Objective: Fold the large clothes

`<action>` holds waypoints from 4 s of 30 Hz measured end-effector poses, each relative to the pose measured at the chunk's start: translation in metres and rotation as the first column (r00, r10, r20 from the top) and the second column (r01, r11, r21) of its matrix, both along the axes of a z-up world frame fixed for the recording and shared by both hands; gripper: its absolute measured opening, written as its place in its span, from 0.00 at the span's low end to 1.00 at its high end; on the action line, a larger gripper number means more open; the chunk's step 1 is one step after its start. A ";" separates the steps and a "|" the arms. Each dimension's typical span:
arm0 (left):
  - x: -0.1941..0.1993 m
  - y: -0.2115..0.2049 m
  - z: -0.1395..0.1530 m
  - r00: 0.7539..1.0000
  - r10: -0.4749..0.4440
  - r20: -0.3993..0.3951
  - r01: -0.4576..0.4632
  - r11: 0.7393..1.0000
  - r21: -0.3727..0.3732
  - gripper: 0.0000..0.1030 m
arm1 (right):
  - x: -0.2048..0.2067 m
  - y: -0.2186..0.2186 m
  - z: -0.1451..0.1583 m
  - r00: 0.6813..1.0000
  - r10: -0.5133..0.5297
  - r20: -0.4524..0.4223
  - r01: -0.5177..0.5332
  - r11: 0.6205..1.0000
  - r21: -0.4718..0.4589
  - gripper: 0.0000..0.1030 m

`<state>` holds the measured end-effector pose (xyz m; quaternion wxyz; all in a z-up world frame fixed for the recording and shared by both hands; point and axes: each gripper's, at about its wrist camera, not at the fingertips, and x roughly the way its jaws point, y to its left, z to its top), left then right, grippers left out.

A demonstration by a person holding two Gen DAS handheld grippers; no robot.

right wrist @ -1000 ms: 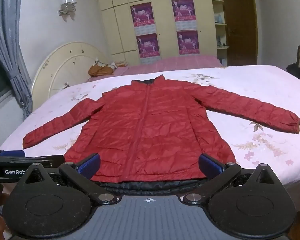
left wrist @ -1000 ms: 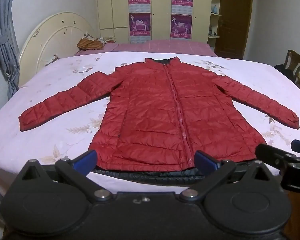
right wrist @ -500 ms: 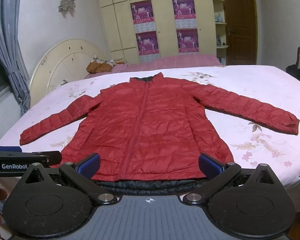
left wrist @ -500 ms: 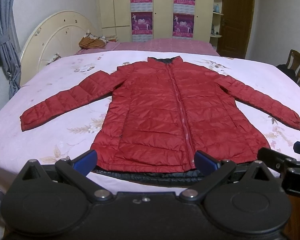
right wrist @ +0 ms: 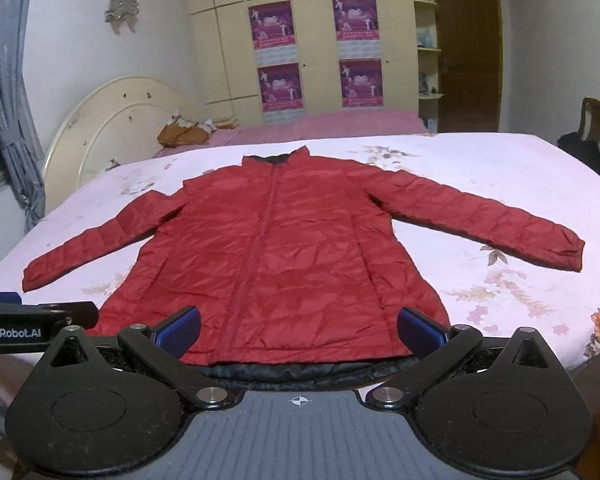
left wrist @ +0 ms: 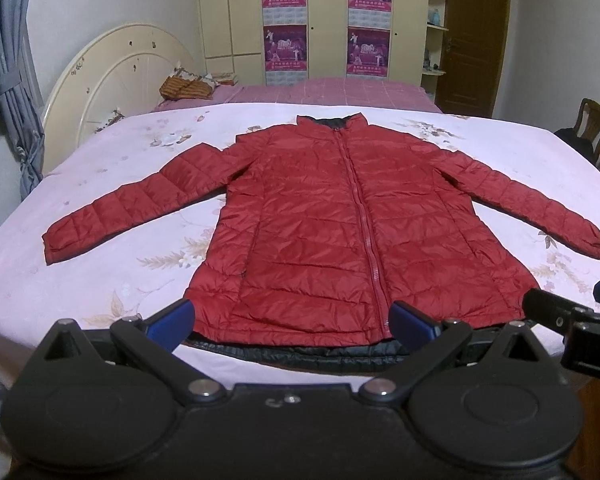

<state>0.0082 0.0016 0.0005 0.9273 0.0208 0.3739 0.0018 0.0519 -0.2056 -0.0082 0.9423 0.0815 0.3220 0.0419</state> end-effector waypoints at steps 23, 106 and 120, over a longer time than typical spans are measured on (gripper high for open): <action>0.000 -0.001 0.000 1.000 0.001 -0.008 -0.001 1.000 -0.001 1.00 | 0.002 0.002 0.002 1.000 -0.003 0.005 0.003 1.000 0.001 1.00; 0.345 -0.032 -0.117 0.991 0.097 -0.088 -0.090 0.993 0.081 0.98 | 0.261 -0.254 -0.104 0.872 -0.471 -0.135 0.471 0.881 -0.039 0.77; 0.371 -0.050 -0.132 0.987 0.103 -0.127 -0.092 0.992 0.089 0.91 | 0.246 -0.366 -0.142 0.693 -0.692 -0.203 0.662 0.722 -0.203 0.78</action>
